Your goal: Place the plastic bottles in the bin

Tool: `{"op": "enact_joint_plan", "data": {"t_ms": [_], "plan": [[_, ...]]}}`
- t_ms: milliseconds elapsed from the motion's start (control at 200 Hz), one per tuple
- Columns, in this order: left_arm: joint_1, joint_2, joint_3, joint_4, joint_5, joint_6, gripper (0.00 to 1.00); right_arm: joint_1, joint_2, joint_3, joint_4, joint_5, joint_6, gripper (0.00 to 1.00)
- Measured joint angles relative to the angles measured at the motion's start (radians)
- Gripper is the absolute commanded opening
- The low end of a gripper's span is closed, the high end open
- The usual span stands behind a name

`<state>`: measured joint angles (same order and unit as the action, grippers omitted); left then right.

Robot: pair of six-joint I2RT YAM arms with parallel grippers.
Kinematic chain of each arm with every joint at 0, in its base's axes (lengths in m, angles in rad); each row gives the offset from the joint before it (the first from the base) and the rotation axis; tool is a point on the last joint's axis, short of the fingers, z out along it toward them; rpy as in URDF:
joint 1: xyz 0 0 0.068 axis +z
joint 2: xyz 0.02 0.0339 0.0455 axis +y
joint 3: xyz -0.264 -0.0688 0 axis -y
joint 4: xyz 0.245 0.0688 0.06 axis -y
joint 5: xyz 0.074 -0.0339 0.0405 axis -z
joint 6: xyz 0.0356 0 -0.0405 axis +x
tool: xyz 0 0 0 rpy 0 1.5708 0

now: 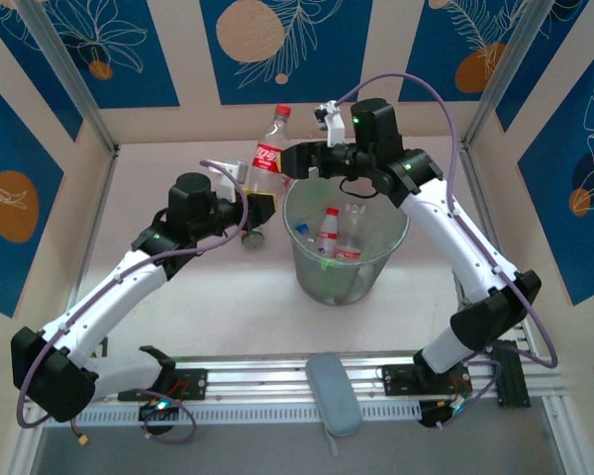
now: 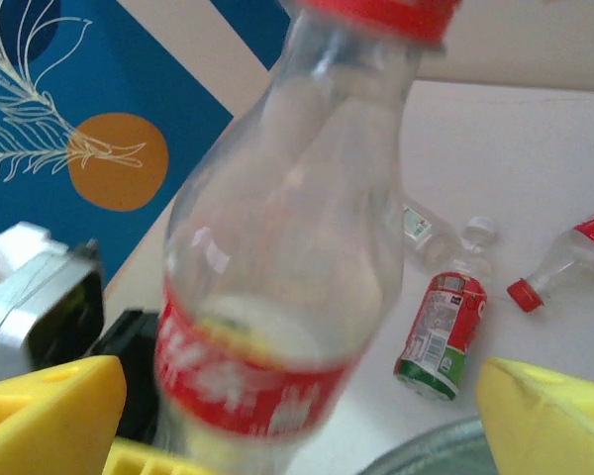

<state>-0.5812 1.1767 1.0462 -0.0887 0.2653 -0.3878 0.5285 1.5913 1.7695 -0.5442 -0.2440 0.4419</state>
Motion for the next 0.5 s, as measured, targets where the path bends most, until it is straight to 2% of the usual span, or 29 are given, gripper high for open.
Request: {"op": "enact_joint_plan", "data": {"t_ms": [125,370,445,500], "plan": [[-0.021,0.0,0.0,-0.001,0.016,0.026,0.09,-0.001,0.047,0.02,0.037,-0.013,0.032,0.9],[-0.026,0.0,0.0,-0.001,0.019,0.057,0.08,0.0,0.07,0.025,0.076,-0.06,0.085,0.63],[-0.026,0.0,0.0,0.0,0.019,0.057,0.1,0.0,0.069,0.027,0.08,-0.063,0.085,0.61],[-0.026,0.0,0.0,0.003,0.019,0.057,0.15,0.0,0.07,0.027,0.08,-0.064,0.085,0.61]]}}
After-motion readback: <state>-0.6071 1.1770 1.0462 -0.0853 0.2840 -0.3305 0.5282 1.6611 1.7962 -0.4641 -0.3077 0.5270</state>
